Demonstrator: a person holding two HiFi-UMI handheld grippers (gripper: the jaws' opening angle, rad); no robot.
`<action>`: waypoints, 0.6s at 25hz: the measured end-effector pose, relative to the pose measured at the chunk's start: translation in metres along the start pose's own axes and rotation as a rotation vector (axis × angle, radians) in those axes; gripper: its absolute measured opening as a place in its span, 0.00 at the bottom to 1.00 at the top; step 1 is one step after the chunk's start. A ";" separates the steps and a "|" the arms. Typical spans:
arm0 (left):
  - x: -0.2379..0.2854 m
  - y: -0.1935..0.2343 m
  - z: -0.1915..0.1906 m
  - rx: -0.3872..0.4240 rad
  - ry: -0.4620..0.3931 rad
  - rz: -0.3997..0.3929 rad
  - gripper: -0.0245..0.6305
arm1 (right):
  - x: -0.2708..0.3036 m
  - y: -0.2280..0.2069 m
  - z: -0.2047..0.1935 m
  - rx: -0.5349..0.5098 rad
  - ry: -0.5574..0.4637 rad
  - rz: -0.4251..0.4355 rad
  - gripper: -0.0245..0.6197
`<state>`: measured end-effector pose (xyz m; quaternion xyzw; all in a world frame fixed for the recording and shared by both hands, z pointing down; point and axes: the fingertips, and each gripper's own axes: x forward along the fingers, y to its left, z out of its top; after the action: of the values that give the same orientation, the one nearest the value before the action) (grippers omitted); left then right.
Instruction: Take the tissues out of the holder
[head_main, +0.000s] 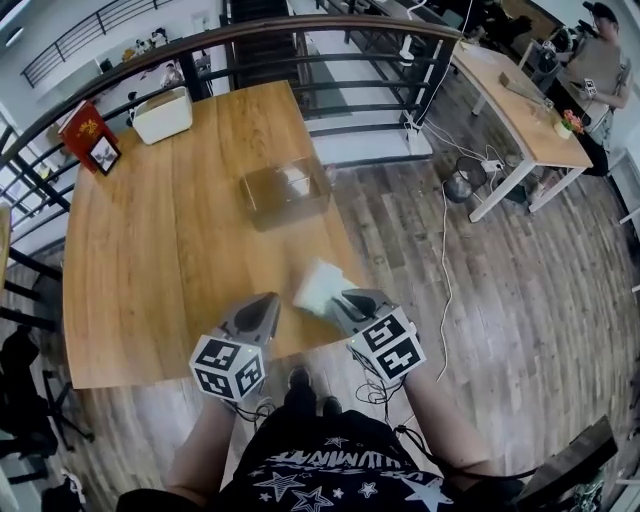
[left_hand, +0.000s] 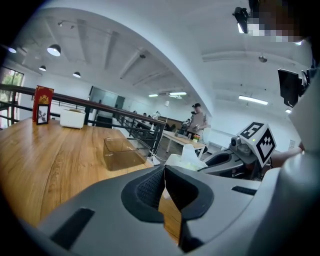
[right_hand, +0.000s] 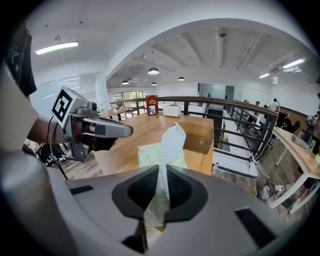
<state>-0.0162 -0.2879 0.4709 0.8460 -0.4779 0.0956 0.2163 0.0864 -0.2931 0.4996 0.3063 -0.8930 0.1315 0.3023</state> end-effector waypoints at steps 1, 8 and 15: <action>-0.003 -0.012 -0.005 0.010 0.010 0.003 0.06 | -0.009 0.004 -0.006 -0.002 -0.002 0.013 0.10; -0.018 -0.073 -0.027 0.005 0.025 0.061 0.06 | -0.056 0.015 -0.040 -0.041 -0.014 0.075 0.10; -0.021 -0.102 -0.030 0.023 0.030 0.053 0.06 | -0.072 0.017 -0.062 -0.022 -0.005 0.086 0.10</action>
<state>0.0606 -0.2121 0.4618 0.8339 -0.4957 0.1194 0.2114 0.1494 -0.2199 0.5020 0.2647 -0.9075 0.1339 0.2973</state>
